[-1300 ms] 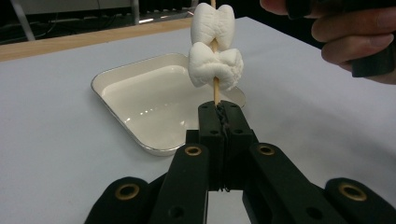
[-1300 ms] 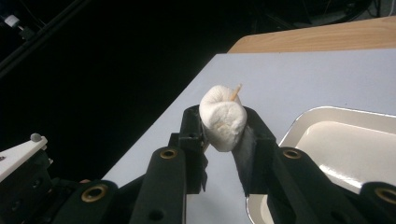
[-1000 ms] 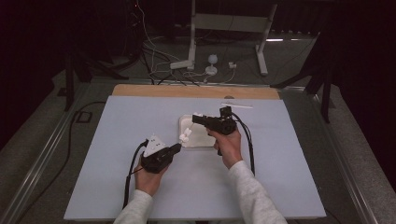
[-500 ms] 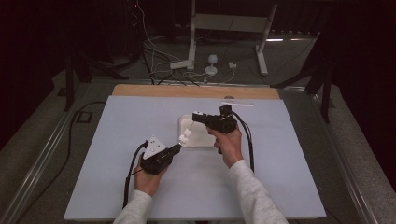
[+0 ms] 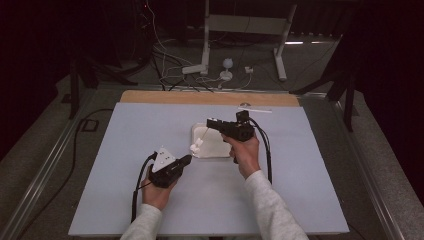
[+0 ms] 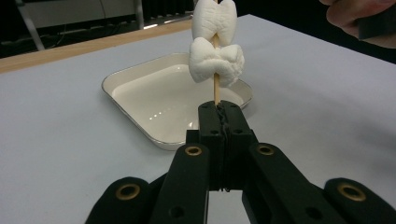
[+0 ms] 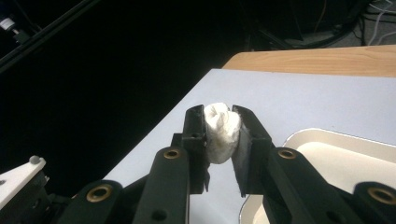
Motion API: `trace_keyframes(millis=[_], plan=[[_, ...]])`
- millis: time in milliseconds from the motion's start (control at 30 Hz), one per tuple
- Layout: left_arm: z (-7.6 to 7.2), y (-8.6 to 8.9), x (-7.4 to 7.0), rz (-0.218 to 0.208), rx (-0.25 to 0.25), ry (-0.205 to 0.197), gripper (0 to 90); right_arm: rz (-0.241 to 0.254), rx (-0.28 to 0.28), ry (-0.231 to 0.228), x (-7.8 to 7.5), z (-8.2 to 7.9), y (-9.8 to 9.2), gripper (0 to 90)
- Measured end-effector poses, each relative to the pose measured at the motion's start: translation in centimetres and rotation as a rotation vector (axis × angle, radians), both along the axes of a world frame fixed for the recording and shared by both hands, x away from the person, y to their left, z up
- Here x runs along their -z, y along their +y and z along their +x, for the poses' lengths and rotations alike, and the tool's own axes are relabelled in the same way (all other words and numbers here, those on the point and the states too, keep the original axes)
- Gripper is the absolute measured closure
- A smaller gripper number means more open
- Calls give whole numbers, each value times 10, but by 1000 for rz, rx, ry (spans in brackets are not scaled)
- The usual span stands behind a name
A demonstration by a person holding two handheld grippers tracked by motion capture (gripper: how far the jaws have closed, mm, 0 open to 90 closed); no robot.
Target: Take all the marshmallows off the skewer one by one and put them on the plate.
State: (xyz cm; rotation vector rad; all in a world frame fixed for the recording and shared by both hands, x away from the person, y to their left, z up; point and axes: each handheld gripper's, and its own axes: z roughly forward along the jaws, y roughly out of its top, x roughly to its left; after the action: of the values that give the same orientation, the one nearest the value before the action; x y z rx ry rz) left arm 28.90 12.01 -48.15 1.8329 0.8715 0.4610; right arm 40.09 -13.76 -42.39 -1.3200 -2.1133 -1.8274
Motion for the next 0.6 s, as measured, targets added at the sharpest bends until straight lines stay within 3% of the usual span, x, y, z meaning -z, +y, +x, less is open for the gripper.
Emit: trace_keyframes(millis=[100,133,167,233,367,567,600], plan=[[-1,1,6,39,-5,18,900,25,43,-15,-3,0,-6,778],[-1,4,8,27,-7,37,900,60,63,-12,-6,2,-12,779],[0,6,8,21,-13,41,900,53,71,-21,-11,3,-18,779],[1,10,5,-9,-25,45,900,5,69,-40,-17,3,-23,776],[1,9,4,-16,-40,49,900,-83,70,-57,-16,3,-26,767],[3,10,5,-19,-53,64,900,-194,72,-35,7,5,-17,753],[3,10,5,-19,-55,64,900,-237,73,-29,15,7,-14,752]])
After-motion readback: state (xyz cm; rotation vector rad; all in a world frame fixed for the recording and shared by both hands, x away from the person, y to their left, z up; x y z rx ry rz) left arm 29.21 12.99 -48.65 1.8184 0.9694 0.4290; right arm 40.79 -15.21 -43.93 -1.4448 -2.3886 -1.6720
